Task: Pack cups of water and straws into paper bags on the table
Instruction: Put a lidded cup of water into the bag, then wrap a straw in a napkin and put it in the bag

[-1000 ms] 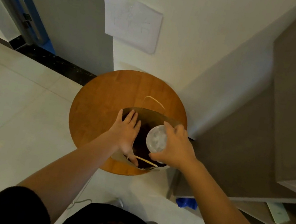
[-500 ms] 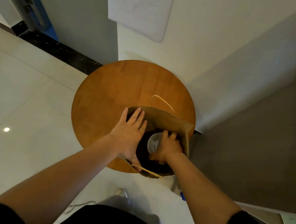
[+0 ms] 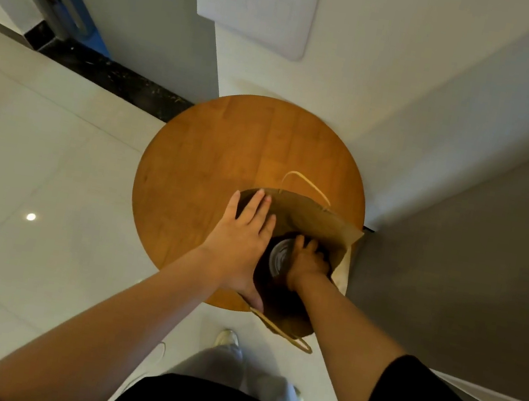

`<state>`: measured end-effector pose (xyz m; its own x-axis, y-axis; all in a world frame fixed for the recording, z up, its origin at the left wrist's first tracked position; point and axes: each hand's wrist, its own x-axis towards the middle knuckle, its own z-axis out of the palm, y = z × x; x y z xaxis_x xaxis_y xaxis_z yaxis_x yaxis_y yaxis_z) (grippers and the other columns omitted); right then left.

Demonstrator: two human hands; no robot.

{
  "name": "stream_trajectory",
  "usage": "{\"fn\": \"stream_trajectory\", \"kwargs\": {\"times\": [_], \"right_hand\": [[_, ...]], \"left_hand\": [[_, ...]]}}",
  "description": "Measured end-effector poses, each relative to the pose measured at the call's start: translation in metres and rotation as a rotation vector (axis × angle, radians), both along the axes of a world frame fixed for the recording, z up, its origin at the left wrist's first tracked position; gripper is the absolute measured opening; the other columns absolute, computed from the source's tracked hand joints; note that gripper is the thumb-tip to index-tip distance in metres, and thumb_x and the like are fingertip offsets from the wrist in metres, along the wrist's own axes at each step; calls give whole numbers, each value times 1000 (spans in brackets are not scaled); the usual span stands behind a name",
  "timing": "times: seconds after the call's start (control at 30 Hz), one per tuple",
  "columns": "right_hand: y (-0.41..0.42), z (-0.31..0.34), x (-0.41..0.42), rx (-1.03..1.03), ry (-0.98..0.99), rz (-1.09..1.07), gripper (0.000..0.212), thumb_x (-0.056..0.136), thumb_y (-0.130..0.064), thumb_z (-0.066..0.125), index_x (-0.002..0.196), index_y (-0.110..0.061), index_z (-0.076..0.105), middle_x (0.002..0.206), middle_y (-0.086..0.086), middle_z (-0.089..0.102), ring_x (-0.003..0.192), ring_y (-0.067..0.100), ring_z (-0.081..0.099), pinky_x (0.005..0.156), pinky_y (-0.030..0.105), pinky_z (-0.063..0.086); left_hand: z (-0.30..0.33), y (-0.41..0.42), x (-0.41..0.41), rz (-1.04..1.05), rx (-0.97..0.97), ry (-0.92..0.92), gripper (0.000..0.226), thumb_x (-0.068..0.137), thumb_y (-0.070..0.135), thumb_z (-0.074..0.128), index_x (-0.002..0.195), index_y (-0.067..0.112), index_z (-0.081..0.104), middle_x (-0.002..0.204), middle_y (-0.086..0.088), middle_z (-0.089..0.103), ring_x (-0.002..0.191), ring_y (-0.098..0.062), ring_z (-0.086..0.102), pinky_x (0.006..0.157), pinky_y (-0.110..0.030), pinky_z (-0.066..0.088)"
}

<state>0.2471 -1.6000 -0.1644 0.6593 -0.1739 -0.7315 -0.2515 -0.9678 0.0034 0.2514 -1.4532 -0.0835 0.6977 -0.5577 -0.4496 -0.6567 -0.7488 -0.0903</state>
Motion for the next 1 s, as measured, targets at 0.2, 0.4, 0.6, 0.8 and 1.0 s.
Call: {"fn": "stream_trajectory", "kwargs": {"times": [0.2, 0.4, 0.6, 0.8, 1.0], "right_hand": [[-3, 26, 0, 52, 2, -35, 106, 75, -54, 69, 149, -19, 2, 151, 17, 14, 136, 38, 25, 109, 48, 31], [-9, 85, -14, 265, -274, -46, 28, 90, -27, 58, 115, -16, 53, 113, 10, 61, 97, 26, 59, 85, 40, 52], [-39, 165, -69, 382, -562, -22, 14, 94, -20, 50, 100, -11, 57, 97, 8, 60, 87, 26, 57, 72, 36, 48], [-102, 228, -170, 373, -721, -59, 13, 92, -18, 44, 91, -13, 55, 97, 10, 63, 88, 31, 59, 74, 40, 50], [-195, 256, -275, 310, -810, -274, 8, 91, -21, 51, 90, -20, 58, 88, -1, 61, 84, 18, 60, 77, 33, 50]], "left_hand": [[13, -7, 3, -18, -26, 23, 132, 60, 87, 49, 149, 6, -3, 157, -19, -9, 142, -37, -18, 111, -55, -10], [54, -22, 2, 70, -97, 100, 63, 92, 50, 48, 139, 11, 36, 143, -13, 41, 134, -29, 33, 111, -46, 28], [111, -60, -38, 147, -362, -19, 26, 99, 28, 38, 117, 20, 55, 109, -4, 61, 97, -23, 58, 83, -42, 50], [153, -131, -129, 73, -523, -165, 26, 96, 28, 41, 111, 22, 61, 104, -5, 65, 94, -27, 61, 74, -37, 48], [182, -226, -215, -56, -589, -97, 26, 93, 32, 44, 107, 18, 61, 104, -8, 64, 93, -28, 60, 73, -37, 49]]}}
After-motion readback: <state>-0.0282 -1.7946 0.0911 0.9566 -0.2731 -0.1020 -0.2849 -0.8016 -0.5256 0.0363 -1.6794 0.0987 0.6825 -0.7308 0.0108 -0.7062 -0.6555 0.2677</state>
